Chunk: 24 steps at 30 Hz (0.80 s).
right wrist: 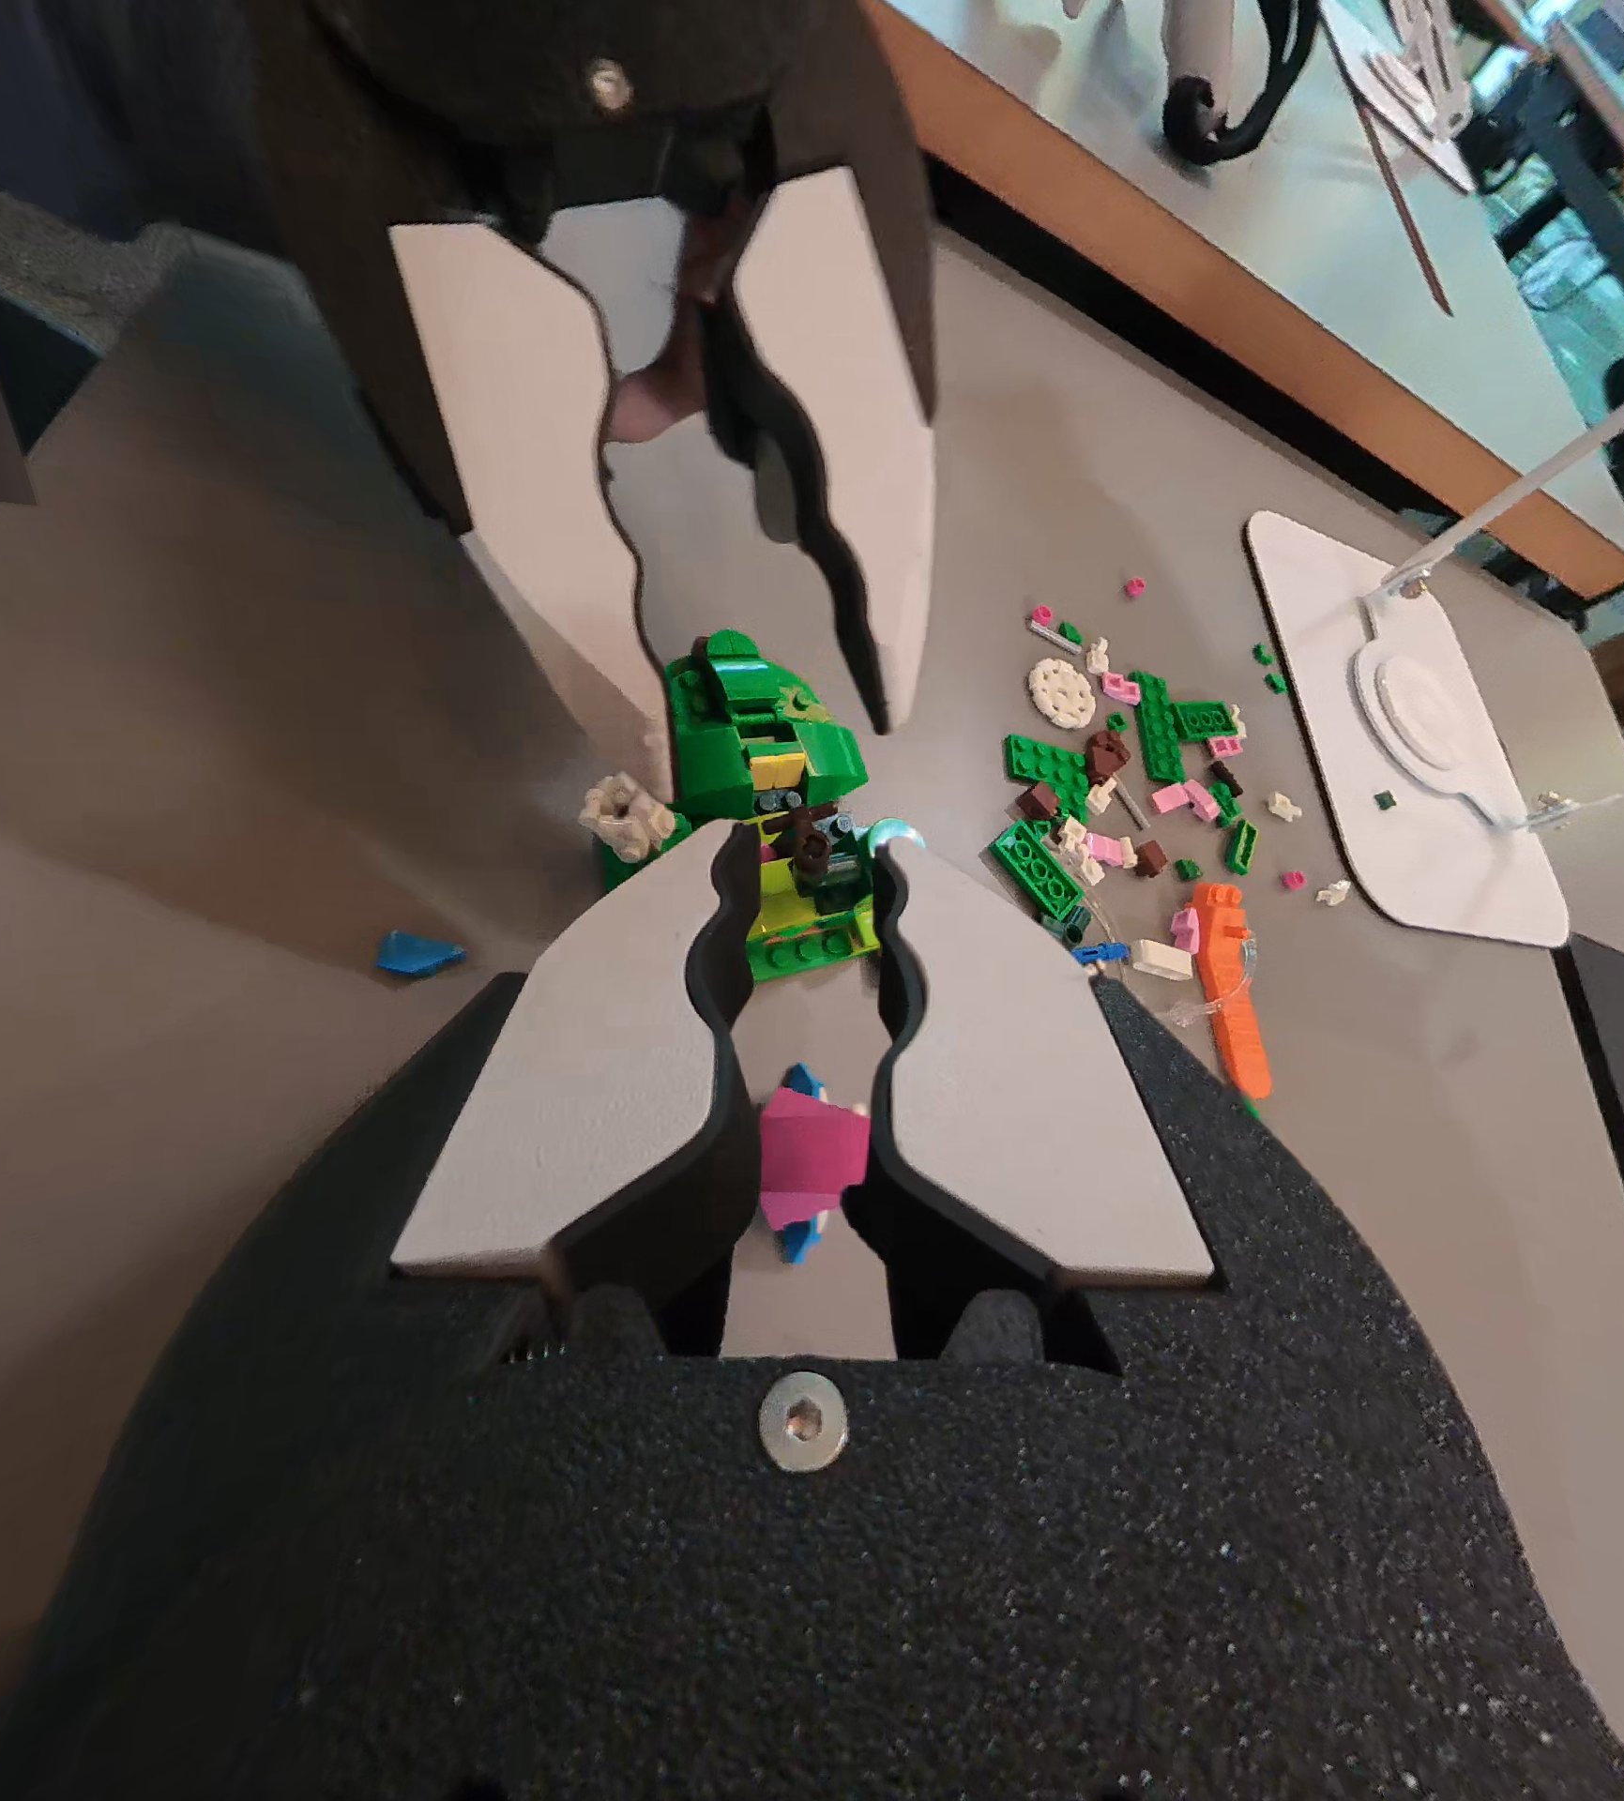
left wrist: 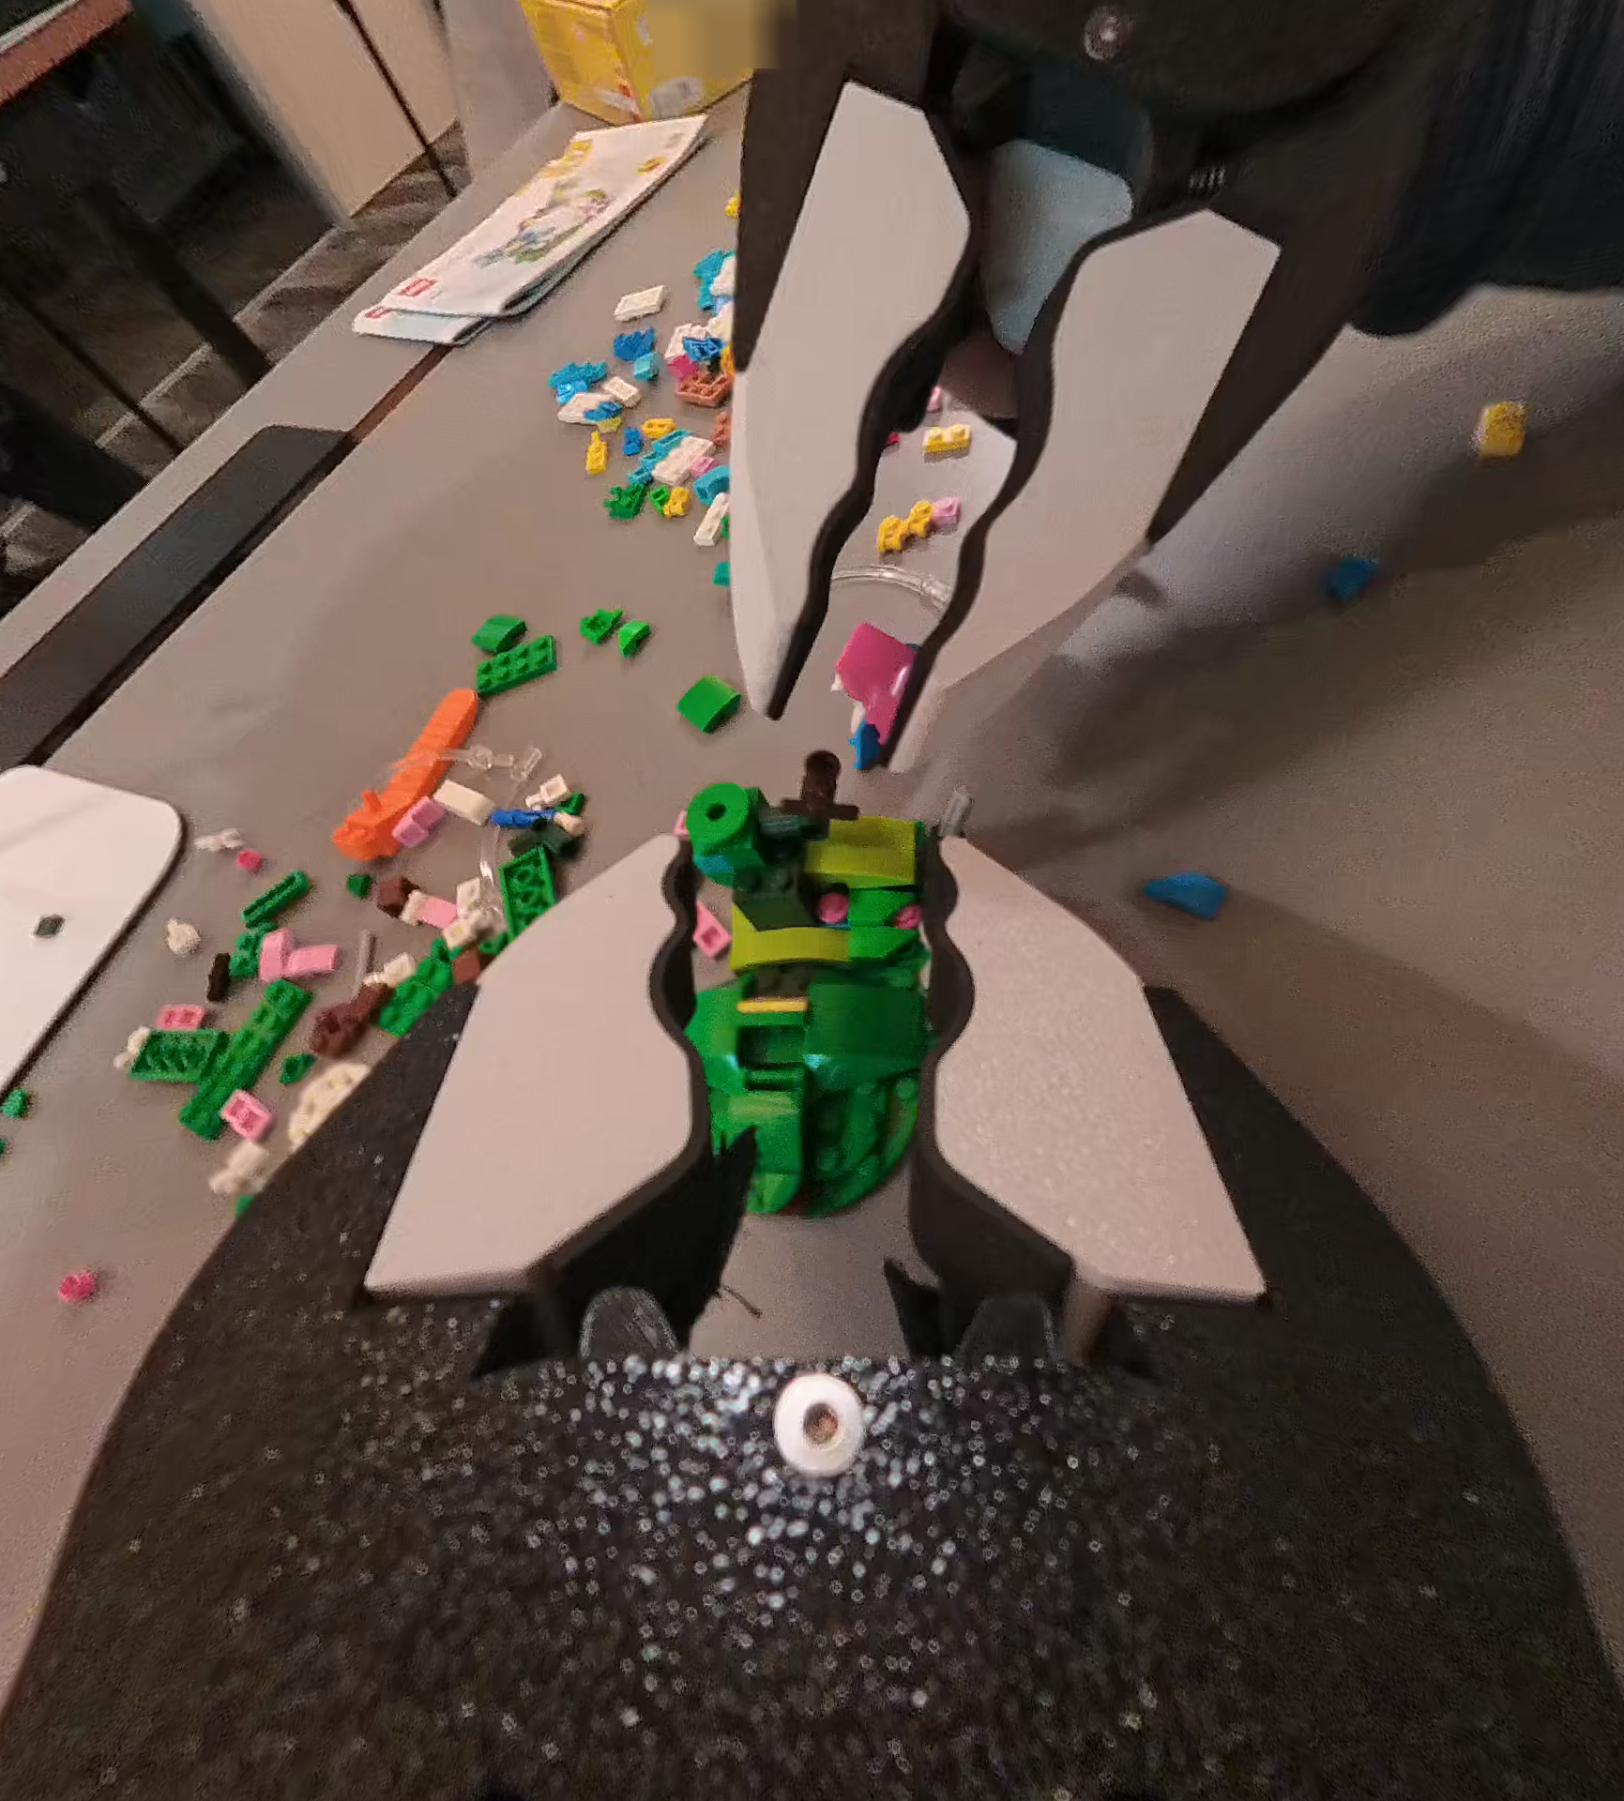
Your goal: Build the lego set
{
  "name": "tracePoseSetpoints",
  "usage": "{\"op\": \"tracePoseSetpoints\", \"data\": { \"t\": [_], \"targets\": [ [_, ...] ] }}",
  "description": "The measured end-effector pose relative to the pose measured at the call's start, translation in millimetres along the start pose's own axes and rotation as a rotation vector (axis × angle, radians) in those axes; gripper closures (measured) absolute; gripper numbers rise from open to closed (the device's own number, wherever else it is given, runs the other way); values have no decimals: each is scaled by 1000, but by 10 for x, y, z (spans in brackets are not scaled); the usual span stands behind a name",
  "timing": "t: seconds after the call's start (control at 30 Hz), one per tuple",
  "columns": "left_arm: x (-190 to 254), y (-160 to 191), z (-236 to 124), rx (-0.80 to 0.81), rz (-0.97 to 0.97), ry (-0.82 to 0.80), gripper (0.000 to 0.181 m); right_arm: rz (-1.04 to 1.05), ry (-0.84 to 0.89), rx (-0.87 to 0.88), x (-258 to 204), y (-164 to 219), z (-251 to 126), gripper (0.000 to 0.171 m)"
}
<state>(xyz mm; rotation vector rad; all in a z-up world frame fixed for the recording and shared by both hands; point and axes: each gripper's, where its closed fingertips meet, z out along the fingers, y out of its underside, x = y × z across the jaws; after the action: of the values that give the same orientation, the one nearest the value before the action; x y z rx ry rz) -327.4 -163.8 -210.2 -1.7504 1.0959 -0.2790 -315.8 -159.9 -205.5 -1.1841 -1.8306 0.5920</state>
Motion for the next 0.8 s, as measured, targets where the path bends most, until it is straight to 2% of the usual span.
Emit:
{"op": "tracePoseSetpoints", "data": {
  "t": [0.03,0.17,0.27,0.5,0.6,0.8],
  "targets": [
    [-27,-17,13,-3,17,19,136,-14,-22,0,-5,-6,-4,149],
    [-27,-101,89,30,30,142,134,-67,-96,-3,-14,-6,16,149],
    [-10,-47,180,-2,59,192,132,-104,-141,-15,-17,41,37,148],
    [-57,79,327,-59,63,202,133,-144,-208,12,-3,115,116,153],
    [-39,88,353,-51,59,211,136,-146,-231,39,-3,122,135,161],
    [-40,90,358,-29,66,200,137,-146,-262,86,-16,111,142,162]
  ]
}}
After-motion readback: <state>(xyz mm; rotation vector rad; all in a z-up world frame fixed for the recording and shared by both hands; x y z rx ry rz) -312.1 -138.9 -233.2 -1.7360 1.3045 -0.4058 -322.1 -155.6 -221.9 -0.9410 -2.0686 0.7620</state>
